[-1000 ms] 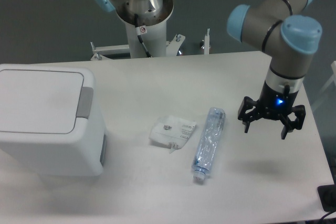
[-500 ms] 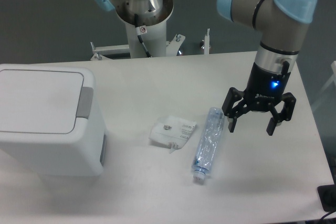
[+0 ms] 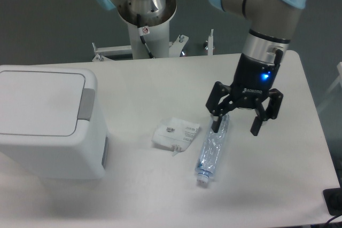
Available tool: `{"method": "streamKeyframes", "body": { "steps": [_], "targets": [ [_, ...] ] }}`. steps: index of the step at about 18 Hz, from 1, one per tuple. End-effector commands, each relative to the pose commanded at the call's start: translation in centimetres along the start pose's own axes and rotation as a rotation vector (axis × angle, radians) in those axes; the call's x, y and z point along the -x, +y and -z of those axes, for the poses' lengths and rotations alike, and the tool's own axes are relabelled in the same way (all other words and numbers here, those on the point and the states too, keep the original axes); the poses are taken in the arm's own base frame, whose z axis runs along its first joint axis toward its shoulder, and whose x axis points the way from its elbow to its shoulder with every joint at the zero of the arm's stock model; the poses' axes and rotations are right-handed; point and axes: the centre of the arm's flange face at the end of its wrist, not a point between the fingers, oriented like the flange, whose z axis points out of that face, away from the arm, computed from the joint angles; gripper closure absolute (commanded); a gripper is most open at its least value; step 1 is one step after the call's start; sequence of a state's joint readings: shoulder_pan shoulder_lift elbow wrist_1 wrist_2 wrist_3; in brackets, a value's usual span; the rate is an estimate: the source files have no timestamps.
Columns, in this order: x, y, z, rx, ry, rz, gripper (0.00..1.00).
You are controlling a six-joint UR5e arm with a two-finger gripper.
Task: Open the trash can
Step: 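Raise the gripper and swing it over toward the trash can lid, then lower the gripper onto the lid's edge and push to flip it open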
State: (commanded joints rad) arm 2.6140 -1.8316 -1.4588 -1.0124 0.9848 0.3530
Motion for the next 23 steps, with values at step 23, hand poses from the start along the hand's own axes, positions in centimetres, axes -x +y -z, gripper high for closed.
{"method": "streamKeyframes", "body": {
  "steps": [23],
  "targets": [
    [-19.3,8.2,-2.3,0.121,0.1,0.023,0.0]
  ]
}}
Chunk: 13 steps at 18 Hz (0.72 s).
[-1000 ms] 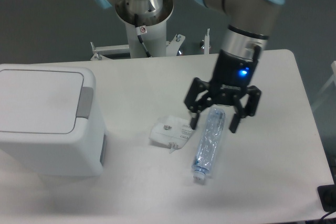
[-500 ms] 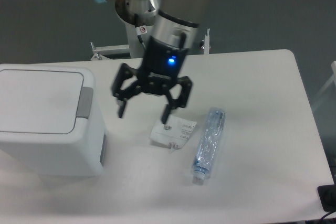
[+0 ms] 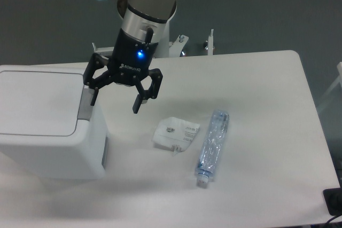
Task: Open the trash can
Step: 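Lower the gripper onto the lid's edge and push to flip it open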
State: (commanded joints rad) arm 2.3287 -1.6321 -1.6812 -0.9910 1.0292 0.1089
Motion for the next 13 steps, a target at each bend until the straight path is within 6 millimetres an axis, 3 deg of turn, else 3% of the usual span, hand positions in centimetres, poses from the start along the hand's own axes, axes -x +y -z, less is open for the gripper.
{"method": "streamKeyframes", "body": {
  "steps": [3,13],
  "targets": [
    [-0.5,0.7,-1.3,0.028,-0.006,-0.008,0.0],
    [-0.2,1.0,-1.6,0.037,-0.027,-0.01,0.0]
  ]
}}
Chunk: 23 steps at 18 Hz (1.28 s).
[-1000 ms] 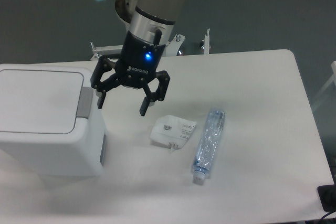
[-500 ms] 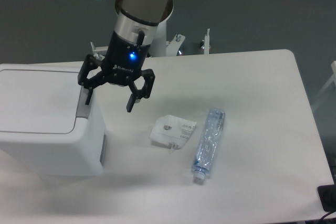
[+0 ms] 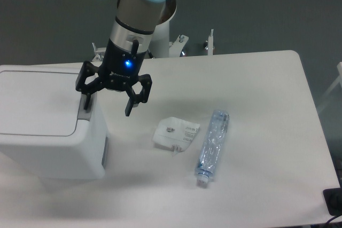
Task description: Open the trash can
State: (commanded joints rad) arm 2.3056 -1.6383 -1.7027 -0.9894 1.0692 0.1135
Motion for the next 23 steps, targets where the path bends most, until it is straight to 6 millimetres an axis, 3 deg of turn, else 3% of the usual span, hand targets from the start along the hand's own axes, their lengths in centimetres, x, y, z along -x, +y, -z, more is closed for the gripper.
{"method": "streamKeyframes", "body": {
  "steps": [12,17,19,23],
  "targets": [
    [0.2,0.1,-0.1,0.004,-0.021,0.005,0.0],
    [0.1,-0.8,0.5,-0.012,-0.028,-0.012,0.0],
    [1.7,-1.3,0.2,-0.01,-0.043,0.007,0.0],
    [7.7,-2.8,0.9,-0.03,-0.08,0.075,0.0]
  ]
}}
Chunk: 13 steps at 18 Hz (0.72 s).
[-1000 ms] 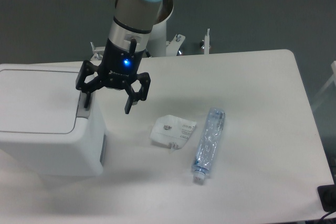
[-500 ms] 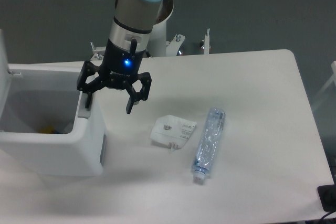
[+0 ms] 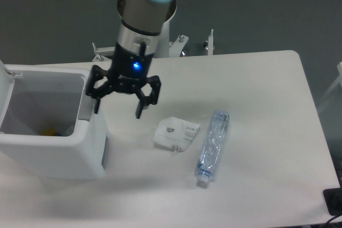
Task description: Open the trash can
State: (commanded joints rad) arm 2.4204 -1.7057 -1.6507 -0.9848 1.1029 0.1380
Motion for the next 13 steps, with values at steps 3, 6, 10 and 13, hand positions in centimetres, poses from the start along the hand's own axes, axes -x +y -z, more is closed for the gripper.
{"method": "streamKeyframes", "body": {
  "steps": [3,6,10,13],
  "targets": [
    [5.4,-3.5,0.5,-0.05,-0.036,0.044,0.0],
    [10.4,-4.8,-1.3,-0.033,-0.051,0.064,0.0],
    [15.0,-4.9,-3.8,0.01,-0.072,-0.047,0.0],
    [20.0,-4.8,-4.4,0.052,-0.136,-0.2,0.0]
  ]
}}
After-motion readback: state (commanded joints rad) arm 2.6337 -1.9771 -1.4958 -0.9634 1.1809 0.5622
